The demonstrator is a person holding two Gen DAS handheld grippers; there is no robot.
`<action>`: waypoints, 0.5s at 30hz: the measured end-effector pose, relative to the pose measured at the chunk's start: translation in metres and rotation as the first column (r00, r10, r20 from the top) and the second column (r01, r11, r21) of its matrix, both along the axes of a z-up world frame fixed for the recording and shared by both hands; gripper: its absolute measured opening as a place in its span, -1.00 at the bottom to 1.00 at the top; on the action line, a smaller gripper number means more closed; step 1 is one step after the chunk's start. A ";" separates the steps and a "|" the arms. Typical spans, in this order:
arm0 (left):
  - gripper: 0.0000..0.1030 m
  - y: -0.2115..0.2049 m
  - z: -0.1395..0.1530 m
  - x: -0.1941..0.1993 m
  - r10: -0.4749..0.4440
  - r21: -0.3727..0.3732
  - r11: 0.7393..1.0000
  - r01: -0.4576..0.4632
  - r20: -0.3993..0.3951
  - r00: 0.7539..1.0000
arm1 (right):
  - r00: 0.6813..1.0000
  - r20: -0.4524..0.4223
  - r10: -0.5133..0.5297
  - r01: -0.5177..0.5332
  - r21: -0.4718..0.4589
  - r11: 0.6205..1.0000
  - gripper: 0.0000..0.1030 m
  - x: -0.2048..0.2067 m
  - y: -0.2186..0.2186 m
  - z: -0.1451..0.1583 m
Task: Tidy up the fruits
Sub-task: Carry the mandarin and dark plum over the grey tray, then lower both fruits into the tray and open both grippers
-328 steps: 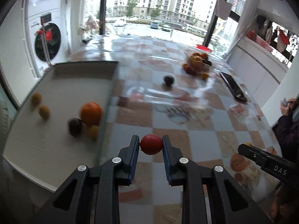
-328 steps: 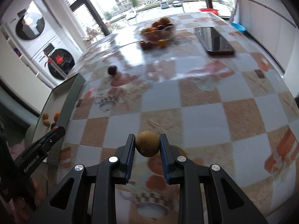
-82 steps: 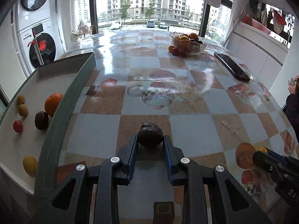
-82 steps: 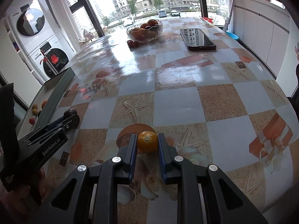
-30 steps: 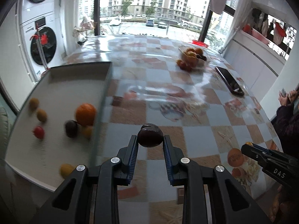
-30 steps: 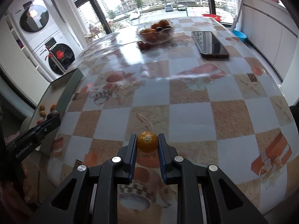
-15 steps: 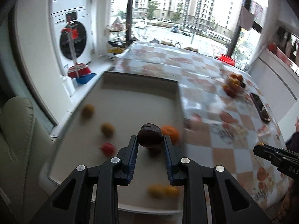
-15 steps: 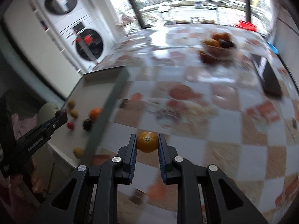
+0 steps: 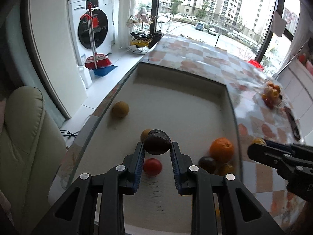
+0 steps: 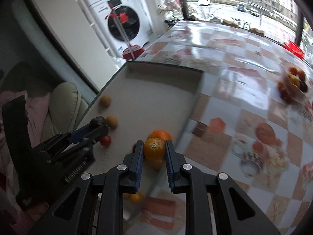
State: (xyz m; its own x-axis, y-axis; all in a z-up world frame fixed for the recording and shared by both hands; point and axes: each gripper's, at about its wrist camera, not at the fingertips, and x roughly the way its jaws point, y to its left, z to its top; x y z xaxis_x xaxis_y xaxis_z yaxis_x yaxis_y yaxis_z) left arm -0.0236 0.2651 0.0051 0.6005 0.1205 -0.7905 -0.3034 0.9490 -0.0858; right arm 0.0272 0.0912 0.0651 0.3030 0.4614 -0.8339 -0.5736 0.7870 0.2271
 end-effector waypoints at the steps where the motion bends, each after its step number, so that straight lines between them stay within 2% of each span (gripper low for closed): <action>1: -0.45 0.000 -0.003 0.001 0.001 0.009 1.000 -0.001 -0.006 1.000 | 1.000 0.003 0.015 -0.015 -0.017 1.000 -0.55 0.001 0.007 -0.002; 5: -0.45 0.003 -0.014 0.007 -0.004 -0.002 1.000 0.004 -0.027 1.000 | 0.999 0.007 0.041 -0.040 -0.060 0.997 -0.55 0.006 0.020 -0.009; 11: -0.45 0.008 -0.028 0.019 0.011 -0.025 1.000 -0.012 -0.056 0.998 | 1.000 -0.004 0.025 -0.025 -0.086 0.996 -0.55 0.017 0.025 -0.022; 15: -0.45 0.008 -0.029 0.022 0.014 -0.004 1.000 -0.015 -0.052 0.999 | 1.000 0.002 0.016 -0.015 -0.083 0.996 -0.55 0.026 0.032 -0.020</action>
